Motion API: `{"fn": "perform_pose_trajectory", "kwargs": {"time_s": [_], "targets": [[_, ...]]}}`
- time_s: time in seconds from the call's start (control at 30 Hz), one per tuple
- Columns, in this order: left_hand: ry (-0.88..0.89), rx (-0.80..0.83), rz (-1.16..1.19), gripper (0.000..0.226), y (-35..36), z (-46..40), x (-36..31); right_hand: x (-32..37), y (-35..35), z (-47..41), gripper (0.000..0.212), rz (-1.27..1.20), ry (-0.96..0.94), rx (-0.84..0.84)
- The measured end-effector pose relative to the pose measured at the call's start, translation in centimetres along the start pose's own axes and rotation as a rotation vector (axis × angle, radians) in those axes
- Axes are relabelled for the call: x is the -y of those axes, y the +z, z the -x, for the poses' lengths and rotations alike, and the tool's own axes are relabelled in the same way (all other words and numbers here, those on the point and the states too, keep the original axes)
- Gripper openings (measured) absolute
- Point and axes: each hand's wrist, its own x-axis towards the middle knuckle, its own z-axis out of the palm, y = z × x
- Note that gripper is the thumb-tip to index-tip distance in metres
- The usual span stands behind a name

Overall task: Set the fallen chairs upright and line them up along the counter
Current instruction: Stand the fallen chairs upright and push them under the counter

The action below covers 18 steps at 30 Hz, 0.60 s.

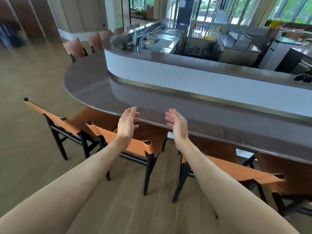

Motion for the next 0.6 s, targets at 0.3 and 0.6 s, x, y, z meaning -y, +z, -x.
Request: {"fn": "perform_pose_trajectory", "kwargs": {"time_s": [0.3,0.6], "targets": [[-0.061,-0.081,0.015,0.042,-9.9,-4.2,1.8,-3.8,12.5,-1.5,0.042,0.057,0.061,0.066],[-0.179,-0.137,0.021,0.029,-19.6,-16.5,4.0,-8.4,22.9,-10.9,0.04,-0.008,0.197,-0.007]]}}
